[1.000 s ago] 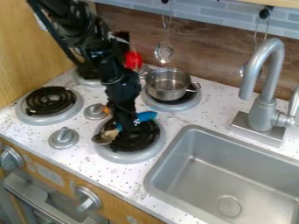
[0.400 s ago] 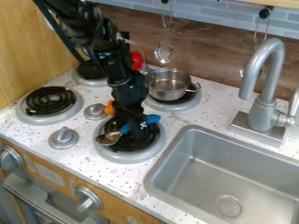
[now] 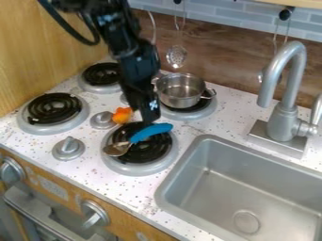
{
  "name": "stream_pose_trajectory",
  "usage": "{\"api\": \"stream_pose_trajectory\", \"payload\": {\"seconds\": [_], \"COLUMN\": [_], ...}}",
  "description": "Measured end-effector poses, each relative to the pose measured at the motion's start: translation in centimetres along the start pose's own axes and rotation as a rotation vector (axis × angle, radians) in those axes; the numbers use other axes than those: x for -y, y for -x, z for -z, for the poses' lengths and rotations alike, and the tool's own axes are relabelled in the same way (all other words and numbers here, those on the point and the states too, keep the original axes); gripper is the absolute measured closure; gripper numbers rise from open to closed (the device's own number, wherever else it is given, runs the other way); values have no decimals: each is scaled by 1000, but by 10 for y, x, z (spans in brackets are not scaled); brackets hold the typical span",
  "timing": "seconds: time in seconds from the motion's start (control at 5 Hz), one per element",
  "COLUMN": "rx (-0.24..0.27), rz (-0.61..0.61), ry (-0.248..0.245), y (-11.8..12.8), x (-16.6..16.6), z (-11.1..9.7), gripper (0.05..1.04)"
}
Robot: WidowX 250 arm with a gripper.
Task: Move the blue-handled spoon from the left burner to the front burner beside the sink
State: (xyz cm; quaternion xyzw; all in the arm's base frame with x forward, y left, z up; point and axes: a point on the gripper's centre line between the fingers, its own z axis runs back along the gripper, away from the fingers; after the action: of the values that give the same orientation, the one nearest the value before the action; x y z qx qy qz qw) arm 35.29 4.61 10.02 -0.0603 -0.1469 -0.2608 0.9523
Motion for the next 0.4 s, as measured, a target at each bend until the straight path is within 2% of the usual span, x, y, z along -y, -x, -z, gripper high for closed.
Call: {"api": "stream_pose_trajectory", "payload": {"seconds": [0.4], "rx": [8], "rz": [11], "ry": [-7], "y": [-1], "x": [0], "z": [-5], "gripper": [89]}}
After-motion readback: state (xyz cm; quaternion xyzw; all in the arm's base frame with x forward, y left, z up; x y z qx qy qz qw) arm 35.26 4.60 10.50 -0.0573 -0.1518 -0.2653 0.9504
